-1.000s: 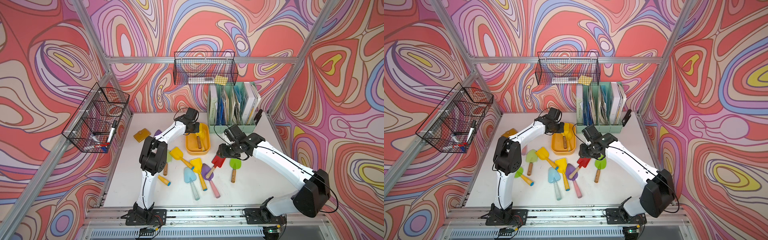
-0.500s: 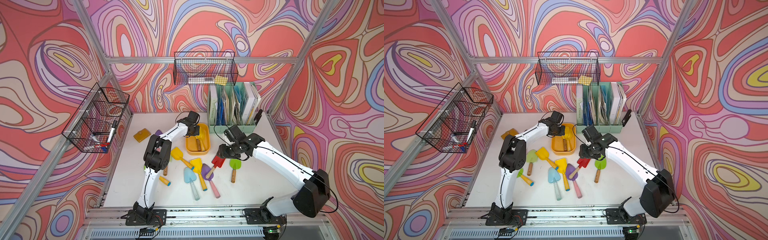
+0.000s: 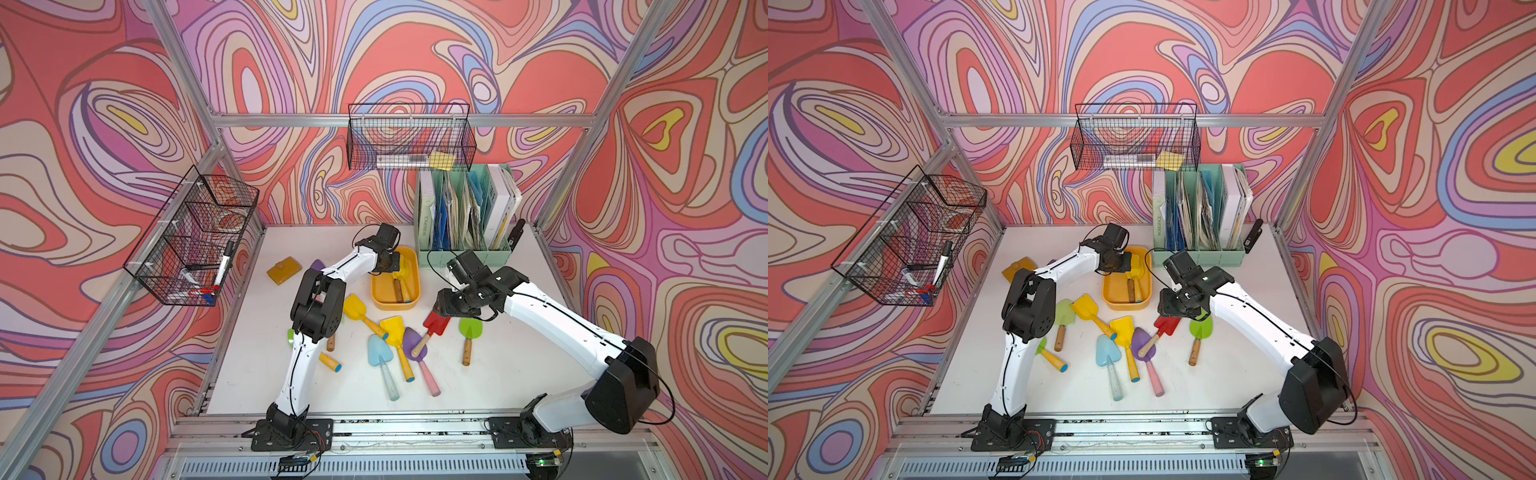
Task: Put the shovel into the storage box
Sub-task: Place the shovel in the storage box.
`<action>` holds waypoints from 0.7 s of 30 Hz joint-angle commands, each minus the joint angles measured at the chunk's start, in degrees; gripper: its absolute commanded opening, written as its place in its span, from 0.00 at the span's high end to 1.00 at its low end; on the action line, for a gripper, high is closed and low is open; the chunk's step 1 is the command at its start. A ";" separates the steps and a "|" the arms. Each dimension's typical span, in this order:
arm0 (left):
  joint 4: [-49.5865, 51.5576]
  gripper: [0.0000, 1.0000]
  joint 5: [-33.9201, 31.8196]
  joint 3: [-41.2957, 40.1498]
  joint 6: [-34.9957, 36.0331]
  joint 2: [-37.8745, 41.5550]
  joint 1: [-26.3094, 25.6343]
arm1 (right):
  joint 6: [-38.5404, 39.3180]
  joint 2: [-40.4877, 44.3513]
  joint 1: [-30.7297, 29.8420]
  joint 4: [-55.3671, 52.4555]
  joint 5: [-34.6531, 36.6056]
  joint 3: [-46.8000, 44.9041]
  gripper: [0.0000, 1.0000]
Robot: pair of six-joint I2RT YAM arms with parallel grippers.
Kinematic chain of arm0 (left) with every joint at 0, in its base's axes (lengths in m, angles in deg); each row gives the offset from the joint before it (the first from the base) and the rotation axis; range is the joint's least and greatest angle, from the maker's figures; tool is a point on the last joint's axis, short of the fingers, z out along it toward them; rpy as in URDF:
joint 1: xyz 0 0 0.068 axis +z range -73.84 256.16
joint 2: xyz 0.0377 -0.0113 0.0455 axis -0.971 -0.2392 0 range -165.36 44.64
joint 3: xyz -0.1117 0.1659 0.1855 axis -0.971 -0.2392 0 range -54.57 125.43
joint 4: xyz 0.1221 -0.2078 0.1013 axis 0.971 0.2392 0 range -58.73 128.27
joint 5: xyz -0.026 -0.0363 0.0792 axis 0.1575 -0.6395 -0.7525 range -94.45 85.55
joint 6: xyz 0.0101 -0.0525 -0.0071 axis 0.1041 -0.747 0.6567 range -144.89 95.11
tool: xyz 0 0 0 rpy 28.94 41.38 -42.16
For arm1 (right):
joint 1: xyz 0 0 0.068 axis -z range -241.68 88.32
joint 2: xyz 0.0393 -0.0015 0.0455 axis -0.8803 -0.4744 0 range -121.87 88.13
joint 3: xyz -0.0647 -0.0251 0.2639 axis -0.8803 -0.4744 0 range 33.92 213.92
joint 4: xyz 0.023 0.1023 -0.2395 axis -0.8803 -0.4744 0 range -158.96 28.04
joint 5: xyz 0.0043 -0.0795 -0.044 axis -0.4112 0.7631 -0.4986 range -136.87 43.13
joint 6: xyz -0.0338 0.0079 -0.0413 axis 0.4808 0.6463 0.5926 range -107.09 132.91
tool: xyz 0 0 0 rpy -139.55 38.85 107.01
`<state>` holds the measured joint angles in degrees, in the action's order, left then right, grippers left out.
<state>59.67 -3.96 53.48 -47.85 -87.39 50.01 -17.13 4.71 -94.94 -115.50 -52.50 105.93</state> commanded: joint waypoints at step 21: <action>1.85 0.58 0.87 1.08 -0.93 -0.21 0.29 | 0.49 -0.84 -0.41 0.67 -0.62 -1.55 0.47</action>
<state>59.59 -3.11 53.48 -48.72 -88.35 50.01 -16.91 4.65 -94.94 -115.28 -52.83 105.15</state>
